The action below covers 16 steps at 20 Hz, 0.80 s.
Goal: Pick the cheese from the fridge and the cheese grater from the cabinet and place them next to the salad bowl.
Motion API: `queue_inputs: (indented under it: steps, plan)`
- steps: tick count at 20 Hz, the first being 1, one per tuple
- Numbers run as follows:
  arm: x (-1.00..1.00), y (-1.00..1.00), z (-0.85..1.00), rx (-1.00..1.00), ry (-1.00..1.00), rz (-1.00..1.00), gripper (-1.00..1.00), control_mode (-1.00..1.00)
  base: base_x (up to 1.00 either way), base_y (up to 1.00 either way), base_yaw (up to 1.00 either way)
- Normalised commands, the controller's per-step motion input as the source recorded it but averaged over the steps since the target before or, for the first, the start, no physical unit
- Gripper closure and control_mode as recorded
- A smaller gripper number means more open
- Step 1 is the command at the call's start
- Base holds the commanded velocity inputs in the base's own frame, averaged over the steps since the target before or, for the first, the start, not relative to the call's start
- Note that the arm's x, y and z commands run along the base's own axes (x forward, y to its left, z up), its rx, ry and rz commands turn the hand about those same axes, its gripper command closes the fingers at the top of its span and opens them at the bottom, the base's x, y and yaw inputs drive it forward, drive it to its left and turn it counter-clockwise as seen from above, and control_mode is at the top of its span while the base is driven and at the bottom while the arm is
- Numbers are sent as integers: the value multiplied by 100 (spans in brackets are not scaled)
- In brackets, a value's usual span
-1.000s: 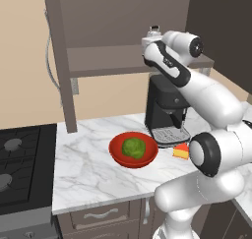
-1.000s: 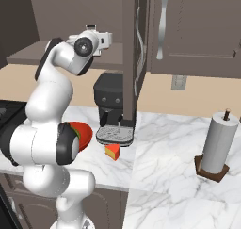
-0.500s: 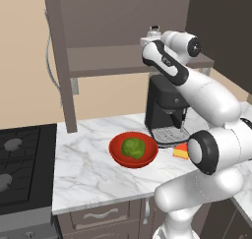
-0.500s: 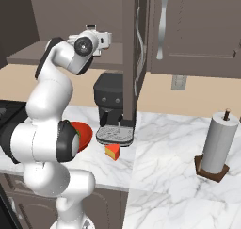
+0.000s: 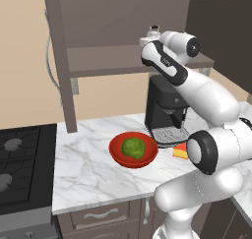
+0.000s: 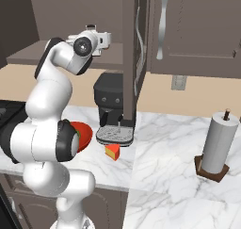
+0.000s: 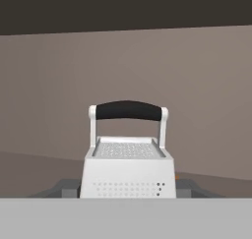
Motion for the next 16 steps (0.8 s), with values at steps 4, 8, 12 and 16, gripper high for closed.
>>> queue_inputs:
  steps: [4,8,12,16]
  plan:
    - [-13,0,0,0,0,0,100,-100,0,0,0]
    - [-39,0,0,0,-1,0,100,-100,0,0,0]
    - [-54,0,0,0,-6,0,100,-100,0,0,0]
    - [-48,0,0,0,-6,0,100,-100,0,0,0]
